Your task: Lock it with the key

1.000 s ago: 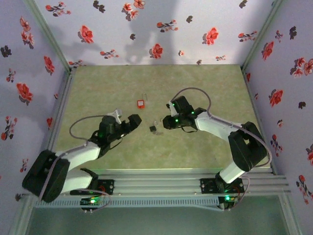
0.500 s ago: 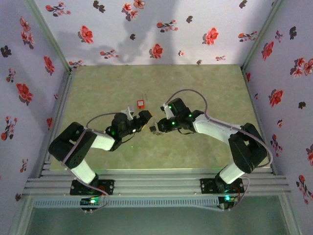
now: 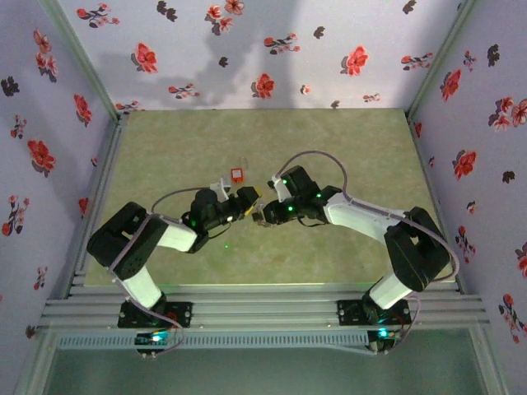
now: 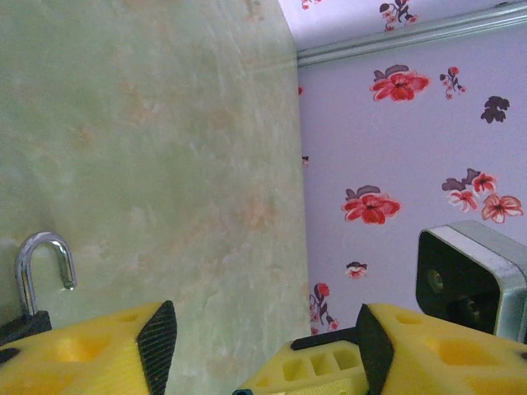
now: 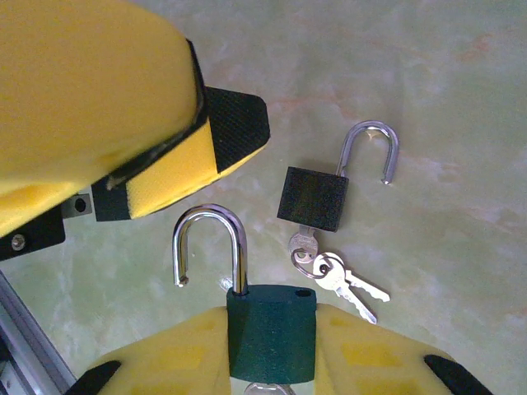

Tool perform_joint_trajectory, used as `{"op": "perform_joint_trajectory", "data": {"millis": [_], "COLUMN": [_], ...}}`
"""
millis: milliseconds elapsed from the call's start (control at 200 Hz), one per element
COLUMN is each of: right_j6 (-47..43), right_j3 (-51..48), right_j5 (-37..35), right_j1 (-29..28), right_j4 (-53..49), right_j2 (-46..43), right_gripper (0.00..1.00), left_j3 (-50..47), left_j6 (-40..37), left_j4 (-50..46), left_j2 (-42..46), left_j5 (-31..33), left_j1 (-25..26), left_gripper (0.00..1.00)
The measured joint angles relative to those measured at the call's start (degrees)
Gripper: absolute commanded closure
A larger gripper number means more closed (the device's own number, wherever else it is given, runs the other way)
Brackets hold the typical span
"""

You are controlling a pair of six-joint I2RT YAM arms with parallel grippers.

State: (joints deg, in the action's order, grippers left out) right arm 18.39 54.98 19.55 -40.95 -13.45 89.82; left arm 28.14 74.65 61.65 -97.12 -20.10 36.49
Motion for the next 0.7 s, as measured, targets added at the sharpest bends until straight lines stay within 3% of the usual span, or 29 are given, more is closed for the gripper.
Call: {"op": "perform_joint_trajectory", "data": {"millis": [700], "right_j6": [0.0], "right_j3": [0.0], "right_j5": [0.0], "right_j1": [0.0], "right_j4": [0.2], "right_j2": [0.0], "right_gripper": [0.76], "left_j3": [0.4], "left_j6": [-0.2], "left_j4": [0.5], "left_j2": [-2.2], "left_j5": [-4.1], "left_j1": [0.4], "left_gripper": [0.67]}}
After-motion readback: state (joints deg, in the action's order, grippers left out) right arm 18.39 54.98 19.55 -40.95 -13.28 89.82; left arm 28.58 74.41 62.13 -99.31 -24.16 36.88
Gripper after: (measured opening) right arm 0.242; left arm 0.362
